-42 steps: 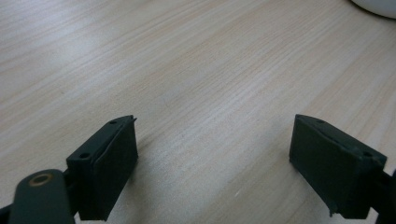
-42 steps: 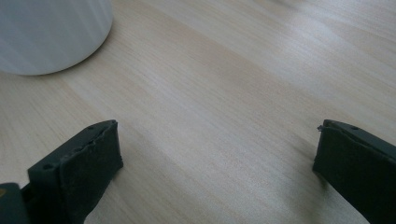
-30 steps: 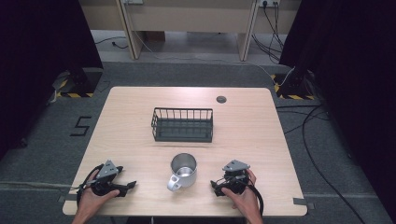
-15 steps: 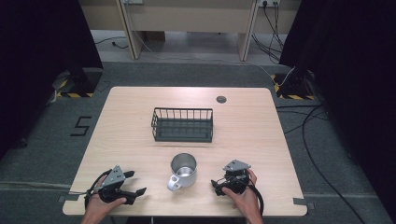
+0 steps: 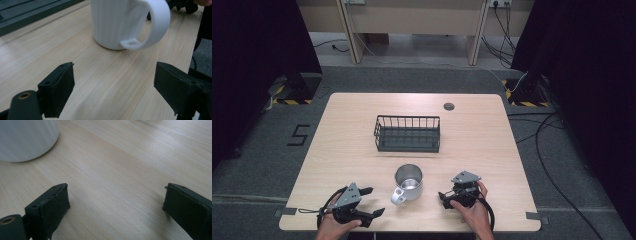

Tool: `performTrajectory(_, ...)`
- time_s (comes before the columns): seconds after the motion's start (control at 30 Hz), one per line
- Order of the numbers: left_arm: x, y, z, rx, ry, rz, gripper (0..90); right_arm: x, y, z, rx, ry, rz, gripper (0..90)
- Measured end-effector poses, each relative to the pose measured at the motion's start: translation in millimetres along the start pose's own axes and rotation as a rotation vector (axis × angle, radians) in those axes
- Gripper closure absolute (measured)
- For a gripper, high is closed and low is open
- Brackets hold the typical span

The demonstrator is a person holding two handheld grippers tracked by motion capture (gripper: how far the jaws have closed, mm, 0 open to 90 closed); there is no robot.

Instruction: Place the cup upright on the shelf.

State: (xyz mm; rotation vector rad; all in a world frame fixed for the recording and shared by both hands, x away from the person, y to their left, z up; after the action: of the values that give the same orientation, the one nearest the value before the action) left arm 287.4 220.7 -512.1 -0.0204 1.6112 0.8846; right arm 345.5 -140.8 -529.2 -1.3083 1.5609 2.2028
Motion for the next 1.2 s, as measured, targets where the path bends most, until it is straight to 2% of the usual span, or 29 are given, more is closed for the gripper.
performTrajectory(0.2, -8.1, -8.2, -8.1, 0.006, -0.008, -0.011, 16.4, -0.1, 0.1, 0.1, -0.003, 0.001, -0.002, 7.8)
performTrajectory(0.37, -16.6, -14.4, -13.0, 0.033, -0.008, -0.027, 16.4, -0.2, 0.1, 0.1, -0.005, 0.003, -0.005, 8.9)
performTrajectory(0.5, -20.1, -18.1, -14.1, 0.02, -0.014, -0.024, 16.9, -0.3, 0.3, 0.1, -0.008, 0.003, -0.008, 10.5)
performTrajectory(0.6, -22.6, -18.5, -11.4, -0.001, -0.015, -0.025, 16.9, -0.4, 0.4, -0.1, -0.01, 0.005, -0.01, 11.2)
performTrajectory(0.87, -28.2, -22.1, -9.8, -0.005, -0.019, -0.024, 16.7, -0.4, 0.4, 0.5, -0.013, 0.006, -0.01, 11.6)
performTrajectory(1.0, -30.6, -23.3, -6.9, -0.022, -0.025, -0.018, 16.4, -0.3, 0.4, 0.7, -0.013, 0.006, -0.01, 11.8)
performTrajectory(1.17, -31.2, -23.0, 2.1, -0.043, -0.018, -0.015, 16.4, -0.5, 1.0, 1.3, -0.024, 0.008, -0.014, 14.9)
performTrajectory(1.2, -30.8, -23.3, 7.4, -0.05, -0.008, -0.016, 16.4, -0.5, 1.0, 1.2, -0.025, 0.016, -0.014, 15.1)
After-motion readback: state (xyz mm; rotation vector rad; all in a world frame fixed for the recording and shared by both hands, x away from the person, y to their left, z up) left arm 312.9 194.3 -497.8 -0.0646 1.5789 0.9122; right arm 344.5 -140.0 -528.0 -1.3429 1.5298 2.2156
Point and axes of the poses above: each handheld gripper's, and its own axes: y roughly backward along the jaws, x roughly out of its underside, z roughly to its left, the point moved 1 cm from there along -y, roughly forward along the jaws, and after that the axes turned 7 degrees about -y, right-handed, at the moved point
